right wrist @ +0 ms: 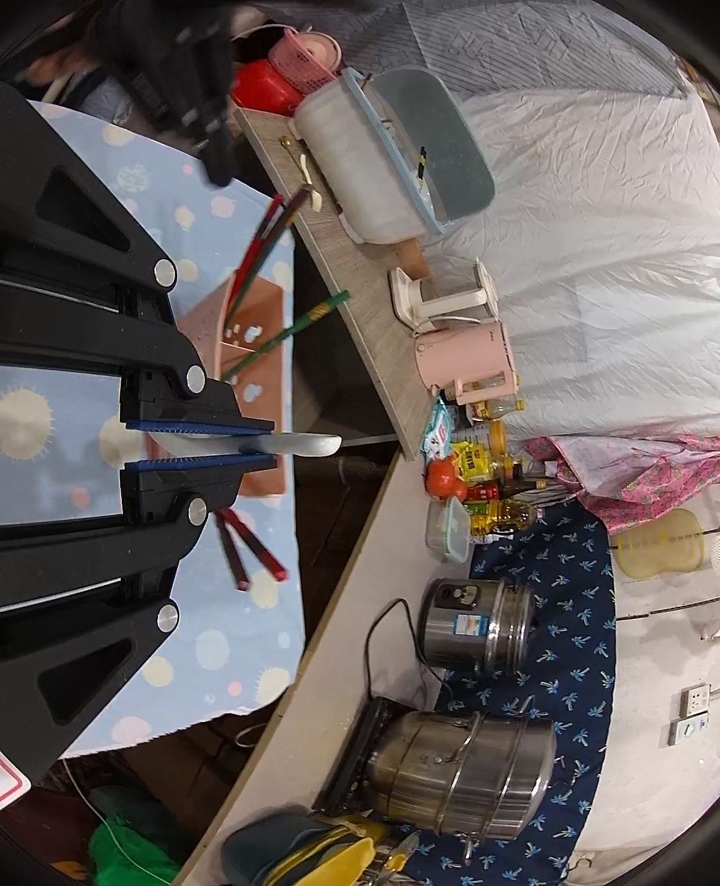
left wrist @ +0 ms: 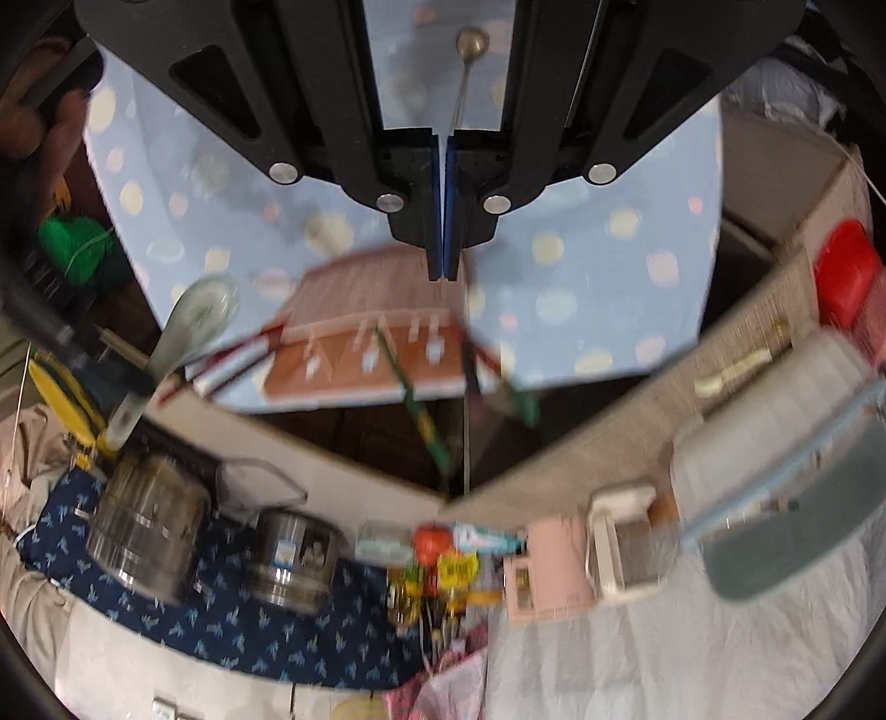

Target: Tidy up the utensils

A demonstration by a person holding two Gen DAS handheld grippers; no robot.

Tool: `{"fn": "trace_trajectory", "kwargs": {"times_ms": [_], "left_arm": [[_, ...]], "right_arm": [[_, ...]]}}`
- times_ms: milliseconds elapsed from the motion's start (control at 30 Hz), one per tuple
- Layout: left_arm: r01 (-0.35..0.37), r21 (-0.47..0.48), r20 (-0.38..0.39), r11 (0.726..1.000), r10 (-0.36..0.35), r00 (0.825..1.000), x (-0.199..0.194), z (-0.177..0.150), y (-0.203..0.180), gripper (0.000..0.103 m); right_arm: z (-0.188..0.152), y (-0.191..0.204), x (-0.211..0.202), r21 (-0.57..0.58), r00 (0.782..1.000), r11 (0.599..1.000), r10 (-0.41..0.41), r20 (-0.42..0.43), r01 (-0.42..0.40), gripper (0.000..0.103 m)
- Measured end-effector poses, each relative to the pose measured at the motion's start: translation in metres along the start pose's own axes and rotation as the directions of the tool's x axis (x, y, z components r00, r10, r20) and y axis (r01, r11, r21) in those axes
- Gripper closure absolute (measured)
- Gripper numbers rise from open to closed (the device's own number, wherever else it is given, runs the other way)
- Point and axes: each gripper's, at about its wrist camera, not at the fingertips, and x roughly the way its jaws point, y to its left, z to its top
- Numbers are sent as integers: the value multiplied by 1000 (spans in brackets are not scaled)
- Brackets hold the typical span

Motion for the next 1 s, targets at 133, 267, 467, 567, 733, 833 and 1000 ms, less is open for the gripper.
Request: {"fn": "trace_trajectory", "kwargs": {"times_ms": [133, 267, 467, 567, 733, 833, 1000], "left_arm": [[-21, -37, -141, 999, 16, 990, 50, -53, 12, 100], [-35, -55, -232, 998, 22, 972, 88, -92, 20, 100], [-20, -51, -288, 998, 5, 958, 118, -118, 13, 100], [-18, -57, -304, 998, 0, 953, 127, -125, 13, 100], [-3, -81, -301, 997, -21, 953, 132, -127, 18, 102], [29, -105, -297, 994, -59, 953, 131, -128, 21, 103], [65, -162, -265, 985, -107, 958, 116, -121, 35, 103]], "right_arm": [[-19, 3, -4, 11, 1000, 1000, 18, -24, -18, 96], [-39, 5, -8, 16, 999, 1000, 17, -44, -16, 96], [-55, 2, -3, 49, 997, 999, 27, -77, -23, 96], [-57, 1, 0, 55, 996, 998, 26, -87, -21, 96], [-57, 1, 1, 55, 996, 998, 26, -86, -21, 96], [-58, 2, 2, 55, 996, 998, 30, -88, -25, 96], [-58, 6, 3, 55, 995, 998, 31, -90, -26, 96]]}}
